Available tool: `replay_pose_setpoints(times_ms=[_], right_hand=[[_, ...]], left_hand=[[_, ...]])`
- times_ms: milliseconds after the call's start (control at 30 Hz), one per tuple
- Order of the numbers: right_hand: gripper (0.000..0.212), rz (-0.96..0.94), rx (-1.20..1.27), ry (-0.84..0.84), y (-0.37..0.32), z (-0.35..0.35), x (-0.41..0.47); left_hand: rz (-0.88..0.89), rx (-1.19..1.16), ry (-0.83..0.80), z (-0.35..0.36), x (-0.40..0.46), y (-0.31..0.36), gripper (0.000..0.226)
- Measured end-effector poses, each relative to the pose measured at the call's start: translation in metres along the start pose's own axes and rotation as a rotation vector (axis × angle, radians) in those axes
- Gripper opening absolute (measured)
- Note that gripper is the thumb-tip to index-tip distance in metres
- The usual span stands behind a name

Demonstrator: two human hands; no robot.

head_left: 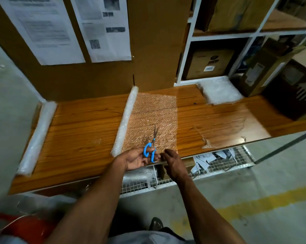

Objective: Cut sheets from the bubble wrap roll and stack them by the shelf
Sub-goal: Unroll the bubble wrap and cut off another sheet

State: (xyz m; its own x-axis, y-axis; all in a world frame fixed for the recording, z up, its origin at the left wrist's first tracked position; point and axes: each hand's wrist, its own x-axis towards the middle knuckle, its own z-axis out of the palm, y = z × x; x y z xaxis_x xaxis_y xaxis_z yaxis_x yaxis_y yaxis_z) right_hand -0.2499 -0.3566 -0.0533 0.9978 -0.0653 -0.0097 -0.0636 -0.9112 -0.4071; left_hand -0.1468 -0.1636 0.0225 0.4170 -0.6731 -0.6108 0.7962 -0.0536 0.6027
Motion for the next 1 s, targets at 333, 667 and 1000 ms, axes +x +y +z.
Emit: replay_pose_setpoints(times_ms=[333,667,1000], right_hand=[[0.021,0.037,0.117,-0.052,0.017,-0.005,-0.001],[0.028,0.067,0.130,0.002,0.003,0.008,0.000],[0.056,0.029,0.000,-0.149,-0.027,-0.004,0.007]], left_hand=[[-0.110,0.066,-0.010,-0.024,-0.029,-0.044,0.043],[-0.236,0.265,-0.096,-0.027,-0.050,-0.043,0.058],[-0.302,0.290,-0.132,-0.047,-0.072,-0.044,0.062]])
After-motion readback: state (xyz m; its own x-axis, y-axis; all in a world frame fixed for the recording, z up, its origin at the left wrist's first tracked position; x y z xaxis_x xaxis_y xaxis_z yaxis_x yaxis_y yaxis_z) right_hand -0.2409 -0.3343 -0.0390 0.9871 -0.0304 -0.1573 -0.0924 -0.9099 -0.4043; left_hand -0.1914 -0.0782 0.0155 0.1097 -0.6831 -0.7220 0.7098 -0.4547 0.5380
